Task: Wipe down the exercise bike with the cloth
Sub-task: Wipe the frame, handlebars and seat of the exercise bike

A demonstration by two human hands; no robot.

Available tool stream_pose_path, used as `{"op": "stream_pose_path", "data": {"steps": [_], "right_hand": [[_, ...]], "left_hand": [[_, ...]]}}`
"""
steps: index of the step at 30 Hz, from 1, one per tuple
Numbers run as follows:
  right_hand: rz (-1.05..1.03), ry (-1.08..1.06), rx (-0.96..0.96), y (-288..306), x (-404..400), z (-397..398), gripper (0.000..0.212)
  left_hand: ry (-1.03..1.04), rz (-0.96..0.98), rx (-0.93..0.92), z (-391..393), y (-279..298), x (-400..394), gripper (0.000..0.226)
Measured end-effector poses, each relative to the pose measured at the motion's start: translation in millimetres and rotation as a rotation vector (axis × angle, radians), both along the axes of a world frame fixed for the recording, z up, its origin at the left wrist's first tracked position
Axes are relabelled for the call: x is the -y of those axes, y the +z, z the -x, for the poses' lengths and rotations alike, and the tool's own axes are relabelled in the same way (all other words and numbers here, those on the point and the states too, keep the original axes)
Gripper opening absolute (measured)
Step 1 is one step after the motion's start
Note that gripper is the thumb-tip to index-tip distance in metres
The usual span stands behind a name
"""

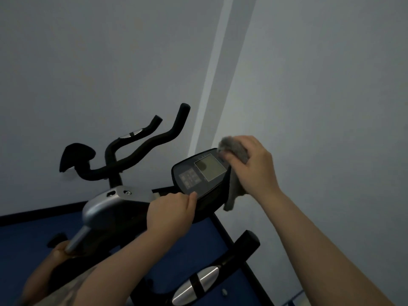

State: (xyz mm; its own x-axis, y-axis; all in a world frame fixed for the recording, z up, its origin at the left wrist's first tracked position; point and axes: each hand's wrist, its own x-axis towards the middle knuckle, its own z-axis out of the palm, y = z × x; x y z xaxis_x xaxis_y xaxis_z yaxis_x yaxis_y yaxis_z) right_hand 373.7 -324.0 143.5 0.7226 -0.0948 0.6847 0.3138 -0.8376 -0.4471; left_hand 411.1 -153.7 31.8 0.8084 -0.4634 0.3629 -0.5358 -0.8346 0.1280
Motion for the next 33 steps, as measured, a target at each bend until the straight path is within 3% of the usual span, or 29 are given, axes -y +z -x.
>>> {"op": "stream_pose_path", "data": {"steps": [3, 7, 9, 11, 13, 14, 16, 18, 19, 21, 23, 26, 28, 33], "right_hand": [[-0.112, -0.073, -0.084, 7, 3, -7, 0.024], [-0.643, -0.060, 0.074, -15, -16, -11, 0.018], [-0.484, -0.086, 0.226, -26, -18, -11, 0.016], [-0.070, -0.065, 0.332, -30, -6, -9, 0.014], [0.217, 0.058, 0.308, -24, 12, -13, 0.021], [0.214, 0.117, 0.233, -18, 20, -15, 0.023], [-0.087, 0.181, 0.021, -7, 20, -16, 0.023], [-0.712, 0.320, -0.152, -4, 8, -13, 0.020], [-0.979, 0.375, -0.167, -7, 3, -12, 0.022], [-1.243, 0.377, -0.062, -15, -5, -11, 0.028], [-1.291, 0.292, 0.059, -21, -14, -8, 0.035], [-1.299, 0.234, 0.089, -31, -17, 1, 0.048], [-1.271, 0.207, 0.070, -39, -11, 9, 0.043], [-1.183, -0.067, -0.127, -71, -8, 22, 0.037]], "left_hand": [[0.014, 0.001, 0.019, -2, -5, 1, 0.037], [0.038, 0.045, -0.030, 0, -4, 2, 0.045], [0.037, 0.064, -0.053, 0, -4, 2, 0.047], [0.027, 0.052, -0.063, 0, -4, 2, 0.044], [0.026, 0.082, -0.072, -1, -5, 2, 0.047], [0.027, 0.102, -0.072, -2, -5, 2, 0.048], [0.022, 0.092, -0.040, -3, -5, 2, 0.044], [0.029, 0.077, -0.033, -4, -6, 2, 0.044], [0.031, 0.081, -0.029, -4, -7, 2, 0.047], [0.032, 0.090, -0.013, -4, -10, 3, 0.048], [0.029, 0.072, -0.001, -3, -11, 3, 0.043], [0.013, 0.049, -0.020, -2, -12, -1, 0.027], [-0.010, 0.011, -0.036, -1, -9, -1, 0.017], [-0.025, 0.002, -0.027, 0, -6, -1, 0.021]]}}
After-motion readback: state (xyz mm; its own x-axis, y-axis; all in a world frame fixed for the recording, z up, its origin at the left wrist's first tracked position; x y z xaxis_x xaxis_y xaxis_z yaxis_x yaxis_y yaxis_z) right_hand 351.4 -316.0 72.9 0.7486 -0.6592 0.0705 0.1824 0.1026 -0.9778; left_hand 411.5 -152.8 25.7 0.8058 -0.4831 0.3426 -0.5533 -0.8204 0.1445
